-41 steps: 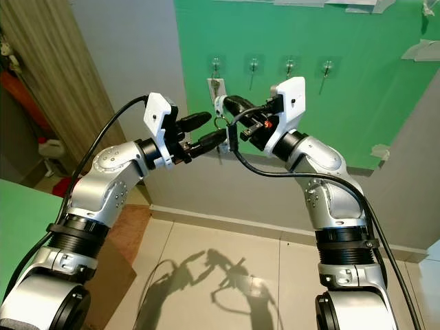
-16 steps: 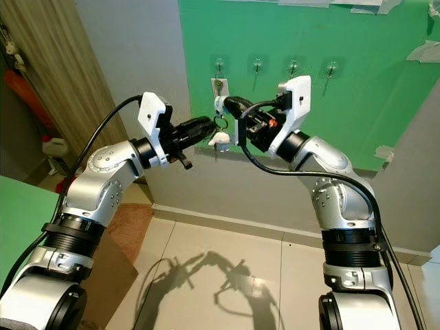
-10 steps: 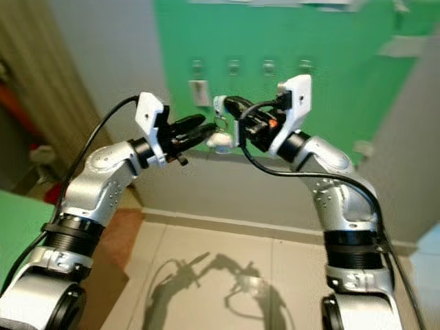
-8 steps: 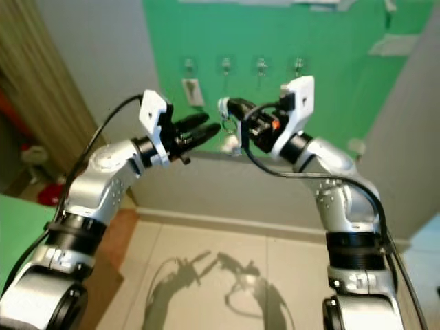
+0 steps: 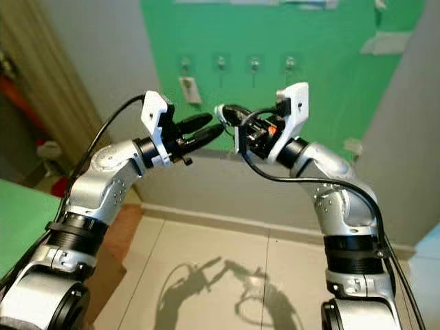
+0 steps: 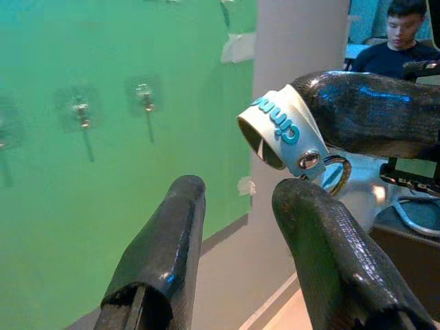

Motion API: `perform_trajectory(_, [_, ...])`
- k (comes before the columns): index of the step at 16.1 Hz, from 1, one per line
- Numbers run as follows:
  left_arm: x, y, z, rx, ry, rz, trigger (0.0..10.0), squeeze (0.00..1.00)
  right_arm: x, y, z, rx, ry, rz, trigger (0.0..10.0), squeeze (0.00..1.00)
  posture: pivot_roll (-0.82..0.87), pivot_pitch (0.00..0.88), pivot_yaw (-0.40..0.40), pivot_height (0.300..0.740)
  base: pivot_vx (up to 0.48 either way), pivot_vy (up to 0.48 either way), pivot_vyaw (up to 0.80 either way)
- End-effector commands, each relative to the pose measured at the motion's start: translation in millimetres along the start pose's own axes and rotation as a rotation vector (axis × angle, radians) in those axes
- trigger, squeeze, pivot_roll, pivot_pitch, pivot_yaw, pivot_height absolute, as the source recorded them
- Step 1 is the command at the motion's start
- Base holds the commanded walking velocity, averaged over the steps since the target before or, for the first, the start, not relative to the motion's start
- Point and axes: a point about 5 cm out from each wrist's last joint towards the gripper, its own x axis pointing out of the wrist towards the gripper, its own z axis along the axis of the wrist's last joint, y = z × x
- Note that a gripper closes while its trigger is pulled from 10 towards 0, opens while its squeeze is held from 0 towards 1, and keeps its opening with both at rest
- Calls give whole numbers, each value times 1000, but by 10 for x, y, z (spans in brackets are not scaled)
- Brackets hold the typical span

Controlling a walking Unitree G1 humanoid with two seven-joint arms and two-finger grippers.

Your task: Hang keys on a hook

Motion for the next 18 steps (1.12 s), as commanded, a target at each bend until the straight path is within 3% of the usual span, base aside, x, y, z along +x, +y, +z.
perform_trajectory(1, [-31, 36, 57, 16, -10, 3, 10000, 0, 47, 58, 45, 1, -11, 43, 0, 0, -212, 0, 111, 740, 0, 0, 0])
perform_trajectory(13, [-47, -40, 70, -2, -10, -75, 10000, 0, 81, 32, -5, 0, 8, 33, 0, 0, -210, 0, 111, 740, 0, 0, 0])
perform_trajectory(18, [-70, -135, 69, -53, -4, -163, 10000, 0, 94, 42, 23, 15, -10, 35, 0, 0, -211, 0, 111, 740, 0, 0, 0])
